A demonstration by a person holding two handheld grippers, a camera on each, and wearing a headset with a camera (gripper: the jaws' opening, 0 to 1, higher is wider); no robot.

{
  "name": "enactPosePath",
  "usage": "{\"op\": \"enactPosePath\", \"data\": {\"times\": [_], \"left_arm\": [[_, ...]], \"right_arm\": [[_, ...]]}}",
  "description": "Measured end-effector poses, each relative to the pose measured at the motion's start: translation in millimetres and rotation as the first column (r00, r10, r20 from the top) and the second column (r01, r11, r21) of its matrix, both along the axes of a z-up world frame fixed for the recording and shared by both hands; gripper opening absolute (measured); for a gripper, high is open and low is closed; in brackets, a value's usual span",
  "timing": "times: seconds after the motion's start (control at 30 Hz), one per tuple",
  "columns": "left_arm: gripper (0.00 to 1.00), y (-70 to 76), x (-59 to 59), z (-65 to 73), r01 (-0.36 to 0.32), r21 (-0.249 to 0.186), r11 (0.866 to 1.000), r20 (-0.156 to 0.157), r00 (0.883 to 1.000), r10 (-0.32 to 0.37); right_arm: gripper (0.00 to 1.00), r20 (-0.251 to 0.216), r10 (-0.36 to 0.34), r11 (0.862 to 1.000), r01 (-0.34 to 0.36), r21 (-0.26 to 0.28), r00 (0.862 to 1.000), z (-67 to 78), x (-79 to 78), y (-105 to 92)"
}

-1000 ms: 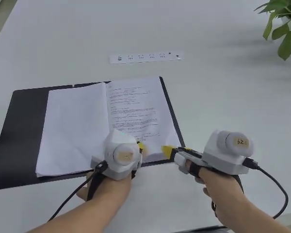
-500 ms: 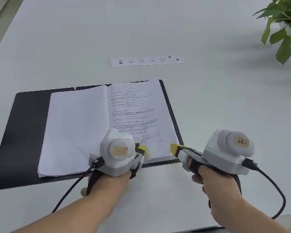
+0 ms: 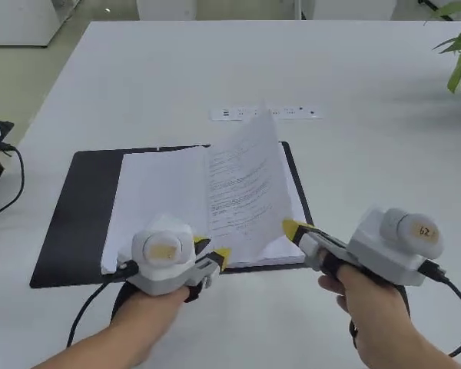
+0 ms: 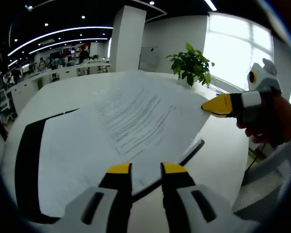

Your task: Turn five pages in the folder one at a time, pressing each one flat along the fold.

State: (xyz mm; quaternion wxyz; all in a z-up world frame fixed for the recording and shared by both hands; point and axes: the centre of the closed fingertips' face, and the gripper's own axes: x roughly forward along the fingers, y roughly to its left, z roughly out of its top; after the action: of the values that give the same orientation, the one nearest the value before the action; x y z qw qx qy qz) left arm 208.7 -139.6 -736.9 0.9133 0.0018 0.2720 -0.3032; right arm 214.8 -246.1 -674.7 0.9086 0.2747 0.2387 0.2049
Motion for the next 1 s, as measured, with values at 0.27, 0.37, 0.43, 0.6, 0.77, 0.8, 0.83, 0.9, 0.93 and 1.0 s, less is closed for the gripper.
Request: {"op": "enactPosePath", "data": {"times": [0.27,0.37,0.43,0.6,0.77,0.8,0.83,0.9,0.93,1.0], "left_arm": [[0.22,56.4,-17.2,26.7,-0.082,-0.035,0.996,0.04,0.996,0.084],[0.22,73.3,-21.1,32.4,-0.112,-0.04,0.993,0.047,0.992,0.113],[0.22,87.6,-23.0,39.2,-0.145,-0.053,0.988,0.059,0.987,0.148],[0.22,115.8,-30.8,52.4,-0.199,-0.07,0.978,0.079,0.976,0.204],[0.22,142.2,-41.7,59.6,-0.244,-0.072,0.967,0.091,0.964,0.25],[0.22,146.5,-42.8,60.8,-0.253,-0.072,0.965,0.09,0.962,0.259],[0.22,150.2,-43.2,62.8,-0.266,-0.076,0.961,0.087,0.958,0.272],[0.22,155.7,-43.3,70.6,-0.273,-0.081,0.959,0.102,0.955,0.28],[0.22,159.1,-43.5,74.0,-0.273,-0.073,0.959,0.116,0.953,0.28],[0.22,164.9,-44.3,77.4,-0.275,-0.07,0.959,0.124,0.951,0.282]], "right_arm": [[0.0,0.054,0.09,0.994,-0.093,0.054,0.994,26.9,0.4,55.5],[0.0,0.058,0.128,0.989,-0.132,0.066,0.99,30.1,-0.6,78.1],[0.0,0.058,0.157,0.985,-0.161,0.069,0.986,30.3,-1.0,94.6],[0.0,0.052,0.22,0.972,-0.224,0.078,0.974,29.0,-2.3,133.9],[0.0,0.031,0.27,0.959,-0.272,0.085,0.962,22.7,-3.9,170.1],[0.0,0.03,0.278,0.956,-0.279,0.086,0.96,22.1,-4.2,175.3],[0.0,0.029,0.283,0.955,-0.284,0.084,0.959,21.4,-4.2,179.7],[0.0,0.021,0.298,0.95,-0.299,0.085,0.954,18.9,-4.7,190.6],[0.0,0.016,0.303,0.949,-0.303,0.086,0.953,17.0,-3.9,195.8],[0.0,0.002,0.309,0.947,-0.308,0.09,0.951,12.9,-2.3,203.6]]}}
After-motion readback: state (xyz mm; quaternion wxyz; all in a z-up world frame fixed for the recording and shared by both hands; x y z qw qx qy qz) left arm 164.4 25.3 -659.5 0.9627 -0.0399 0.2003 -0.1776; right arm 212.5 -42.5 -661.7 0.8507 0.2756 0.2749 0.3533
